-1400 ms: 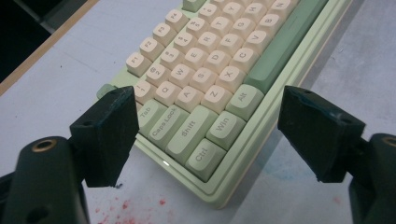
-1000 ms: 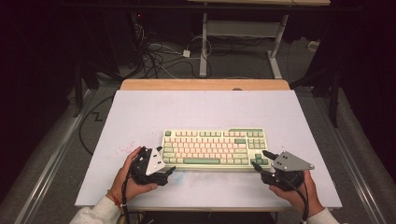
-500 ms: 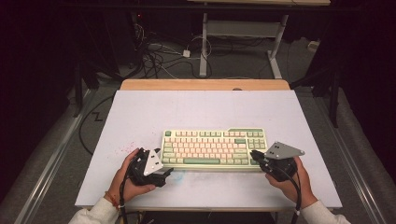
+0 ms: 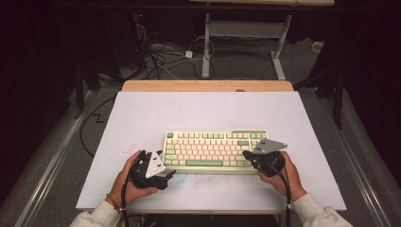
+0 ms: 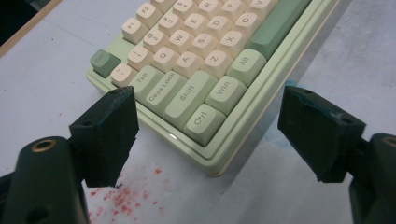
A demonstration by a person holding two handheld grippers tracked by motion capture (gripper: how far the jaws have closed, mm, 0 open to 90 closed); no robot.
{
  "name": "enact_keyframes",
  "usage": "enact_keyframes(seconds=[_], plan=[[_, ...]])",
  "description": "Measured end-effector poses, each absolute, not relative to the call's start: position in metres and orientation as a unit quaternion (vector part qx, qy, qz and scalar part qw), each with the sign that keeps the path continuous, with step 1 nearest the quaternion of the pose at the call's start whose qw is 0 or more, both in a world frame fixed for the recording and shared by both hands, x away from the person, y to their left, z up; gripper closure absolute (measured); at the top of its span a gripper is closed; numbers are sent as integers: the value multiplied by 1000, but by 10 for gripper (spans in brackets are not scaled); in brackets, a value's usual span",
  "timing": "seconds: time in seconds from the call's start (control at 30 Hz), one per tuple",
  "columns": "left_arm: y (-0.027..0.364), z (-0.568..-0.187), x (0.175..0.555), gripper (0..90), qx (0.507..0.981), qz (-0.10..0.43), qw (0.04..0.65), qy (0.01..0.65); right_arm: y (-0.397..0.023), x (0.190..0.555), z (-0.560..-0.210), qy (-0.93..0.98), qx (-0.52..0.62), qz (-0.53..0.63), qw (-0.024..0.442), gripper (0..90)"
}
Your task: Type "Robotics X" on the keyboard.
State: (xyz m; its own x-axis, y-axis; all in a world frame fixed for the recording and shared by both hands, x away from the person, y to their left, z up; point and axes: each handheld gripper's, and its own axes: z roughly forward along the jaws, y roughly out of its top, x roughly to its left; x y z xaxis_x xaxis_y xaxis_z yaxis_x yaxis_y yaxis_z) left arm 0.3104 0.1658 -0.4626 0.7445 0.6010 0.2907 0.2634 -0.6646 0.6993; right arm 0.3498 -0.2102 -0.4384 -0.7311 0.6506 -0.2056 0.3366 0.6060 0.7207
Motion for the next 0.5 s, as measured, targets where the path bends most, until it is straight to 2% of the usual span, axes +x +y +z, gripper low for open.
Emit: enact_keyframes(seconds=[0.27,0.37,0.5], plan=[[166,-462,311,190,871,257,327,261,-204,358,-449,874,285,323,225,899],[166,-461,311,225,866,262,329,271,-205,359,-450,874,285,322,224,899],[168,-457,313,323,861,258,333,284,-206,360,-453,877,285,321,216,899]])
